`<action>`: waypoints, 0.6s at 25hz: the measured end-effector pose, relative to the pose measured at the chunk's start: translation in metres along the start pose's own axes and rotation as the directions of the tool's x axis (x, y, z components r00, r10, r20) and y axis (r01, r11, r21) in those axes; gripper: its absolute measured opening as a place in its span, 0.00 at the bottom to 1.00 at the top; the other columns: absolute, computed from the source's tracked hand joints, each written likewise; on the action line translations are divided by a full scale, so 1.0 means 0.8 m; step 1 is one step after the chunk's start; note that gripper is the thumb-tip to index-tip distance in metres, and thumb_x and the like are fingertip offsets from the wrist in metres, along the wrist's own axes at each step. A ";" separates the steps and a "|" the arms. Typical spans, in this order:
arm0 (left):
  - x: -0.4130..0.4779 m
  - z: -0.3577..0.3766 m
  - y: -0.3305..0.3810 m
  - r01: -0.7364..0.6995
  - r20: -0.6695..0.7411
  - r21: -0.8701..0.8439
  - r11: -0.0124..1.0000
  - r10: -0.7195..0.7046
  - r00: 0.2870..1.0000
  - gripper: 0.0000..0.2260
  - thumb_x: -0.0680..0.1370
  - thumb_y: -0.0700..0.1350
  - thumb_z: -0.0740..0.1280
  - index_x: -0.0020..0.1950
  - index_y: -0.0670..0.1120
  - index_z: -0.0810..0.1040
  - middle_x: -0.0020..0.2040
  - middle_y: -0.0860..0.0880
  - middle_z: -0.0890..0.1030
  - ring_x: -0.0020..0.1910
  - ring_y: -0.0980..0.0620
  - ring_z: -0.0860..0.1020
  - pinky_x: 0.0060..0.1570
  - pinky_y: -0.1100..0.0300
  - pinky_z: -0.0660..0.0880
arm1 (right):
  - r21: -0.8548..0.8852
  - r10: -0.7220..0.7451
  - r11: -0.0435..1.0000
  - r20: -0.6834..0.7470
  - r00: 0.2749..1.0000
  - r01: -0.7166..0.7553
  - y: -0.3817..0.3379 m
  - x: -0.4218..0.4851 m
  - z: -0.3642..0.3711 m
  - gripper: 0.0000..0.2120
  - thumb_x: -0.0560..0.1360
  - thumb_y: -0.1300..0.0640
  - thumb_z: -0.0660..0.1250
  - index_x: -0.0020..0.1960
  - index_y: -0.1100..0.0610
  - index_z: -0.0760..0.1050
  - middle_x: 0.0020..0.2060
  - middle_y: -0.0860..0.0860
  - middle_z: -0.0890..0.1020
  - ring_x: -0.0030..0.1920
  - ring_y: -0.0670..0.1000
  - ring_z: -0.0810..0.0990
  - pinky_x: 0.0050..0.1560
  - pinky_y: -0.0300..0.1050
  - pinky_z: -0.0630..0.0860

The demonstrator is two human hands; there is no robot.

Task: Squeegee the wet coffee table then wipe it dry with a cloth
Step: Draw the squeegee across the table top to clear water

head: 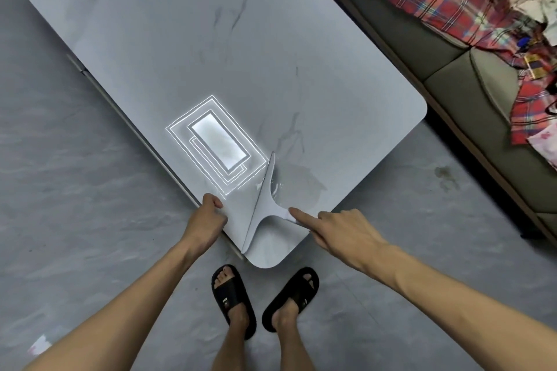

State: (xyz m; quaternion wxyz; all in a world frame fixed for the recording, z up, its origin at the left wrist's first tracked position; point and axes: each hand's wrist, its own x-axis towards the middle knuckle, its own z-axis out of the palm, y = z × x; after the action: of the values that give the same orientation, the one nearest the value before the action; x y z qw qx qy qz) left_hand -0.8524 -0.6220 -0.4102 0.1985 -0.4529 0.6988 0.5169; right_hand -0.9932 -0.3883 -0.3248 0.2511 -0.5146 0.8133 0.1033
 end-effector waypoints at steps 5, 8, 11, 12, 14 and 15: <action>-0.012 0.003 0.009 -0.096 -0.183 -0.078 0.992 0.080 0.980 0.07 0.74 0.37 0.59 0.47 0.48 0.70 0.48 0.49 0.77 0.39 0.51 0.74 0.32 0.59 0.69 | -0.019 0.037 0.999 -0.054 0.998 -0.038 0.005 -0.003 0.002 0.24 0.82 0.50 0.51 0.76 0.40 0.50 0.34 0.47 0.69 0.30 0.56 0.67 0.29 0.45 0.56; -0.029 0.002 0.014 -0.098 -0.231 -0.067 0.993 0.080 0.970 0.07 0.73 0.37 0.61 0.42 0.49 0.71 0.41 0.50 0.77 0.35 0.52 0.73 0.29 0.62 0.67 | 0.037 0.038 0.999 -0.061 0.997 -0.036 0.002 -0.009 -0.005 0.23 0.82 0.48 0.50 0.76 0.42 0.51 0.37 0.48 0.74 0.34 0.58 0.74 0.32 0.47 0.63; -0.055 0.003 0.036 -0.087 -0.186 -0.162 0.983 0.056 0.981 0.07 0.73 0.36 0.63 0.40 0.48 0.74 0.37 0.49 0.78 0.35 0.50 0.76 0.33 0.60 0.70 | 0.262 0.110 0.962 -0.113 0.987 -0.078 -0.005 -0.008 -0.030 0.18 0.82 0.46 0.50 0.70 0.47 0.61 0.36 0.48 0.75 0.36 0.58 0.74 0.36 0.49 0.71; -0.067 0.004 0.048 -0.089 -0.146 -0.198 0.976 0.061 0.987 0.07 0.73 0.36 0.63 0.40 0.48 0.75 0.36 0.49 0.79 0.35 0.49 0.78 0.35 0.59 0.71 | 0.335 0.141 0.937 -0.113 0.984 -0.096 -0.010 -0.005 -0.039 0.15 0.82 0.44 0.48 0.65 0.48 0.64 0.34 0.48 0.74 0.36 0.58 0.73 0.36 0.49 0.70; -0.101 0.004 0.075 -0.127 -0.148 -0.272 0.954 0.089 0.985 0.07 0.73 0.36 0.62 0.42 0.48 0.76 0.36 0.48 0.81 0.34 0.49 0.80 0.36 0.58 0.73 | 0.430 0.186 0.893 -0.086 0.979 -0.132 -0.024 -0.005 -0.059 0.16 0.82 0.42 0.44 0.55 0.48 0.67 0.33 0.49 0.73 0.37 0.60 0.73 0.39 0.51 0.71; -0.120 0.005 0.088 -0.155 -0.186 -0.315 0.936 0.100 0.977 0.07 0.73 0.36 0.62 0.43 0.47 0.77 0.36 0.47 0.82 0.32 0.49 0.80 0.34 0.59 0.73 | 0.469 0.208 0.870 -0.066 0.976 -0.154 -0.030 -0.008 -0.067 0.17 0.82 0.42 0.43 0.51 0.48 0.67 0.33 0.49 0.74 0.39 0.61 0.73 0.41 0.51 0.72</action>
State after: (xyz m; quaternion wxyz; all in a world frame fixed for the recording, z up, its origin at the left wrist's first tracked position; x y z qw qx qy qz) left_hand -0.8631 -0.5732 -0.3021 0.0271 -0.4749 0.6455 0.5976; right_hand -0.9858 -0.4171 -0.2737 0.3084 -0.3668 0.8721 -0.0990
